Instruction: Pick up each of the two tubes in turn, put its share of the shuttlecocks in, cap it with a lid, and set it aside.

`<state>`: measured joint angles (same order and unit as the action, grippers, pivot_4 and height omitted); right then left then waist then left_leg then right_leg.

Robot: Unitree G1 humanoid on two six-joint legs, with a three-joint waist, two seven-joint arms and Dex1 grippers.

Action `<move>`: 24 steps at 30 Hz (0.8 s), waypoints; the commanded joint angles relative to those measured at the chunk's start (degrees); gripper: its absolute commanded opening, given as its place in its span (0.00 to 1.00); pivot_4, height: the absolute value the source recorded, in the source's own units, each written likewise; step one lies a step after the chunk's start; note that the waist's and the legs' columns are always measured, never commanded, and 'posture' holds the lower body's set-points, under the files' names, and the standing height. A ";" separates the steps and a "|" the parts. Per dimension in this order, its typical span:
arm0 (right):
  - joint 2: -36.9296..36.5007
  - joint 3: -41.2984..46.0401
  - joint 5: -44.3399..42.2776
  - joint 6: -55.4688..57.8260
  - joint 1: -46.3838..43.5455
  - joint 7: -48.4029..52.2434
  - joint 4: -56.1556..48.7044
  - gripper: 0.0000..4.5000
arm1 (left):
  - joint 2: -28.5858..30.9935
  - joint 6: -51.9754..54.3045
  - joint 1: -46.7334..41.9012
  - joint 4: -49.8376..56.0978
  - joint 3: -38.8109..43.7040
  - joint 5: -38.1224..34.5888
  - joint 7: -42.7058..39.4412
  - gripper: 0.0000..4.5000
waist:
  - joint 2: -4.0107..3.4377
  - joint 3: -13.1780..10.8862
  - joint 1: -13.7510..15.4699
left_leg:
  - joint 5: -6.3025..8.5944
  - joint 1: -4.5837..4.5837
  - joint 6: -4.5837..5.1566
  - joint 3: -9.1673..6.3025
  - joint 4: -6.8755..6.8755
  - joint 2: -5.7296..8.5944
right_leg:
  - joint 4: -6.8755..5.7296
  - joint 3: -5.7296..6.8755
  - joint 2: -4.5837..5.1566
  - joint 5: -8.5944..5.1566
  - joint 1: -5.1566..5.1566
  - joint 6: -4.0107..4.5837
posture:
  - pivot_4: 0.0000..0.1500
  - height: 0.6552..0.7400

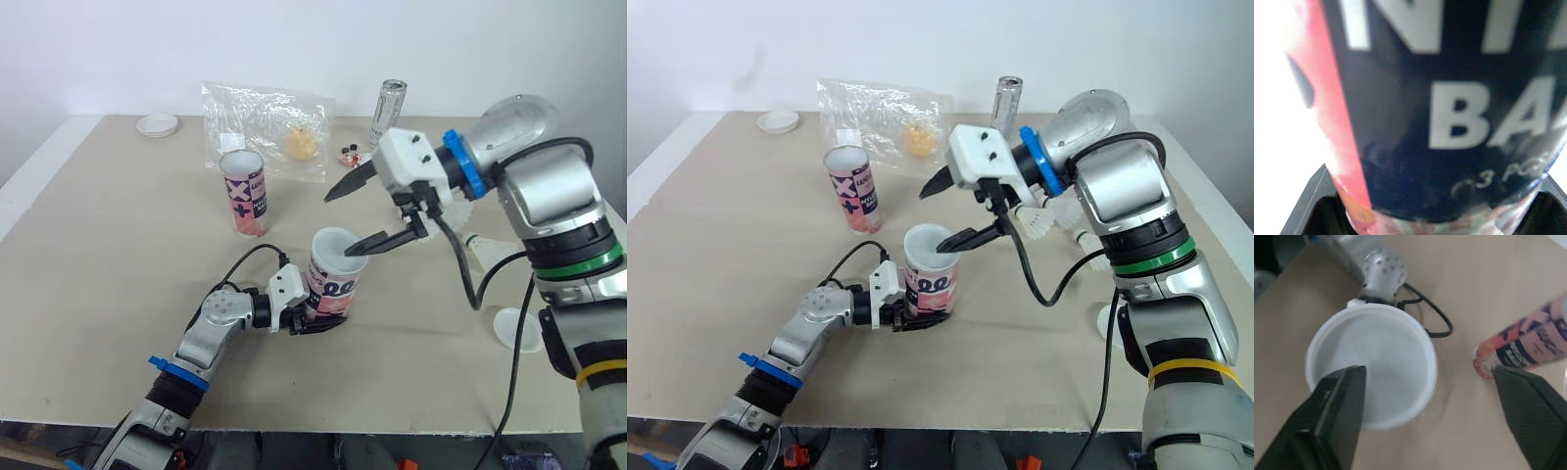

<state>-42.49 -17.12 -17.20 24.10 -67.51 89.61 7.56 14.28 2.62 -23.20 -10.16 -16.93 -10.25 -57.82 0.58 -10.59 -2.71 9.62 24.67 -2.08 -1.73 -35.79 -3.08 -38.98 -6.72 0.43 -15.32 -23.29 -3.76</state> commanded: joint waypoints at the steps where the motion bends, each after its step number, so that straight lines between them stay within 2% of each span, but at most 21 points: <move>1: 0.19 7.48 -5.83 8.92 -1.80 -3.54 -0.32 0.99 | 0.44 1.79 0.89 -2.06 -0.69 0.76 0.23 0.65 | 0.01 0.01 0.01 | 0.00 0.00 0.00 -0.01 0.02 0.00 | 0.00 0.01 0.00 0.01 0.01 -0.03 | 1.00 1.00; 5: 0.75 11.39 -10.97 19.09 1.05 -8.18 -3.95 0.99 | 0.43 1.74 0.89 -2.06 -0.70 0.75 0.19 0.65 | 0.01 0.01 0.02 | 0.00 0.00 0.00 -0.02 0.02 0.00 | 0.00 0.02 0.00 0.00 0.01 -0.02 | 1.00 1.00; 6: 0.69 12.16 -12.35 21.25 2.23 -9.00 -5.29 0.86 | 0.44 1.70 0.86 -2.14 -0.67 0.75 0.17 0.65 | 0.01 0.01 0.01 | 0.00 0.00 0.00 -0.03 0.03 0.00 | 0.00 0.02 0.00 0.00 0.02 -0.01 | 1.00 1.00; 8: -0.19 12.45 -13.41 22.22 5.72 -9.53 -8.70 0.72 | 0.49 1.68 0.90 -2.13 -0.65 0.72 0.12 0.65 | 0.03 0.02 0.05 | 0.00 0.00 0.00 -0.03 0.03 0.00 | 0.00 0.02 0.00 0.01 0.01 -0.03 | 1.00 1.00; 9: -0.51 12.57 -14.18 23.13 7.30 -9.79 -10.45 0.58 | 0.55 1.71 0.98 -2.02 -0.67 0.71 0.08 0.65 | 0.03 0.01 0.01 | 0.00 0.02 0.00 -0.05 0.02 0.00 | 0.00 0.04 0.00 0.02 0.02 -0.08 | 1.00 1.00; 11: -0.74 12.93 -15.69 24.88 9.42 -10.52 -13.05 0.42 | 0.66 1.76 1.09 -1.84 -0.68 0.67 -0.02 0.65 | 0.03 0.01 0.01 | 0.00 0.03 0.00 -0.03 0.03 0.02 | 0.01 0.02 0.01 0.03 0.00 -0.12 | 1.00 1.00; 12: -0.73 12.74 -16.11 25.26 10.78 -11.10 -14.68 0.29 | 0.73 1.74 1.11 -1.84 -0.69 0.70 -0.08 0.65 | 0.03 0.01 0.00 | 0.00 0.03 0.00 -0.04 0.02 0.02 | 0.01 0.02 0.00 0.03 0.00 -0.12 | 1.00 1.00; 15: -0.45 12.00 -16.83 25.74 13.08 -12.53 -17.74 0.02 | 0.86 1.77 1.12 -1.80 -0.73 0.70 -0.19 0.65 | 0.03 0.01 -0.01 | 0.00 0.02 0.00 -0.04 0.04 0.01 | 0.00 0.03 -0.01 0.03 -0.01 -0.12 | 1.00 1.00; 24: 2.13 6.80 -14.95 25.28 12.01 -15.25 -18.13 0.02 | 0.88 1.74 0.91 -1.92 -0.81 0.85 -0.17 0.65 | 0.04 0.01 -0.04 | 0.00 0.01 0.00 -0.04 0.04 0.01 | 0.01 0.03 -0.01 0.00 -0.02 -0.06 | 1.00 1.00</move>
<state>-40.22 -10.20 -32.64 49.79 -53.99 74.63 -9.09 14.45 2.66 -23.26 -10.13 -16.96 -10.31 -57.98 0.62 -10.59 -2.75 9.62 24.69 -2.08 -1.77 -35.75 -3.06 -38.97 -6.70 0.42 -15.32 -23.31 -3.83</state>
